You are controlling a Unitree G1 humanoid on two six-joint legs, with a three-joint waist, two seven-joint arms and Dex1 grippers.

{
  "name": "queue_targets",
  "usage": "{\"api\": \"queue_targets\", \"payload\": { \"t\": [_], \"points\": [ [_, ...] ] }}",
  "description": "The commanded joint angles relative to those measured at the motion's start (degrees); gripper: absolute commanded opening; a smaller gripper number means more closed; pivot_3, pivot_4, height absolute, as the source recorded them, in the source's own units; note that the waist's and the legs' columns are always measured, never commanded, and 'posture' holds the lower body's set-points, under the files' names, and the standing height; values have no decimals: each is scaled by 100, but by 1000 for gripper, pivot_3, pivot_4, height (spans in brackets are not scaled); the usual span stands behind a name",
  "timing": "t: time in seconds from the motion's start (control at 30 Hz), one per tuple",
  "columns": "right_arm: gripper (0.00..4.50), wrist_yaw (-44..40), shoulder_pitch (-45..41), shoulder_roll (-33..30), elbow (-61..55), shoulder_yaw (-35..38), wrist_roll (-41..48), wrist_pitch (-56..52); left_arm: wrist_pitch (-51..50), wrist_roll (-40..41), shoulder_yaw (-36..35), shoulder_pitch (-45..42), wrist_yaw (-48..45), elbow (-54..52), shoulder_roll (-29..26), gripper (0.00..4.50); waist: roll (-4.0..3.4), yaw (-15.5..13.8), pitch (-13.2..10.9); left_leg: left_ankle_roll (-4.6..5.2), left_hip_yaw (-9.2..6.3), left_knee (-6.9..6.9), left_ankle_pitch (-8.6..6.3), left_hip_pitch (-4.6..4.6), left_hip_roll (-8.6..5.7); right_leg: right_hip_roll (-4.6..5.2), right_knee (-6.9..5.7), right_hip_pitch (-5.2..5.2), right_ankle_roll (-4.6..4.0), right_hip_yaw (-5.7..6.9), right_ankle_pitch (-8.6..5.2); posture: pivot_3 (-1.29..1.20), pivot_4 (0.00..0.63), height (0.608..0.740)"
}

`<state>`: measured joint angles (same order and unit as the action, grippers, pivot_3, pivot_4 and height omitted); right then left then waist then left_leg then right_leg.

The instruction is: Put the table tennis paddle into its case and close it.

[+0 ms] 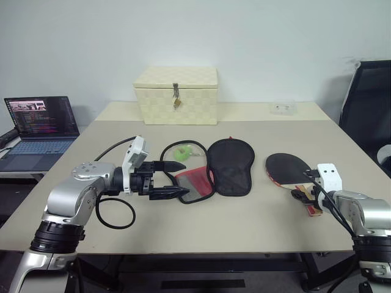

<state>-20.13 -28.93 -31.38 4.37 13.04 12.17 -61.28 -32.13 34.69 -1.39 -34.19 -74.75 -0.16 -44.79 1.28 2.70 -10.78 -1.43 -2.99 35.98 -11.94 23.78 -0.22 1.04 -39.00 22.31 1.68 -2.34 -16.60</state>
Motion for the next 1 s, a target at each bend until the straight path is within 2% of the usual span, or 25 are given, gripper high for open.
{"api": "queue_targets", "payload": {
  "t": [0.03, 0.27, 0.3, 0.43, 0.53, 0.63, 0.77, 0.87, 1.0],
  "points": [
    [3572, 278, -121, 252, 246, 132, 15, 70, 86, 2, -172, 101, 17, -171, -80, 4500, 1, 36, 1, 0, 0, 0, 0, -2, 1, 0, 0, -1, 0, -1, 0, 0, 150, 740],
    [1255, 545, -503, 289, 511, 258, -5, 353, 66, 57, -365, 424, 147, -364, -180, 4500, 3, 71, 2, 0, 1, 3, 1, -9, 7, 0, -3, -2, 0, -12, 0, 0, 150, 740],
    [1070, 580, -575, 288, 496, 277, 0, 387, 59, 66, -393, 468, 168, -394, -191, 4500, 3, 67, 2, 0, 1, 4, 1, -8, 6, 0, -3, -2, 0, -11, 0, 0, 150, 740],
    [1070, 781, -1111, 441, 123, 409, 187, 265, -11, 140, -533, 668, 250, -543, -242, 4500, -12, 78, -7, 1, 2, 2, 1, -6, 5, 0, -3, 4, 0, -17, 0, 0, 150, 740],
    [1070, 964, -1493, 779, -348, 421, 370, -29, -48, 180, -614, 808, 297, -636, -271, 4500, -17, 75, -11, 1, -2, -2, 1, 2, 6, 0, -7, 13, -1, -16, 1, 0, 150, 740],
    [1070, 1282, -1736, 1307, -776, 434, 494, -355, -68, 215, -657, 910, 343, -712, -283, 4500, -17, 66, -10, 0, -10, -9, 0, 11, 12, 2, -7, 26, -3, -16, 1, 0, 150, 740],
    [1070, 1758, -1701, 2337, -1223, 269, 588, -632, -79, 231, -677, 992, 396, -774, -276, 4500, -16, 46, -10, 0, -16, -12, 0, 17, 12, 6, -3, 30, -4, -11, 0, 0, 150, 740],
    [1070, 2053, -1563, 2950, -1102, -2, 420, -330, -91, 238, -667, 1012, 445, -809, -258, 4500, -17, 47, -10, 0, -15, -9, 1, 17, 10, 8, -6, 31, -4, -12, 0, 0, 150, 740],
    [1070, 2363, -1582, 3422, -642, -112, 268, 230, -130, 269, -711, 1077, 504, -908, -271, 4500, -17, 38, -10, 0, -15, -8, 1, 17, 5, 8, -9, 31, -4, -11, 1, 0, 150, 740]
  ]
}}
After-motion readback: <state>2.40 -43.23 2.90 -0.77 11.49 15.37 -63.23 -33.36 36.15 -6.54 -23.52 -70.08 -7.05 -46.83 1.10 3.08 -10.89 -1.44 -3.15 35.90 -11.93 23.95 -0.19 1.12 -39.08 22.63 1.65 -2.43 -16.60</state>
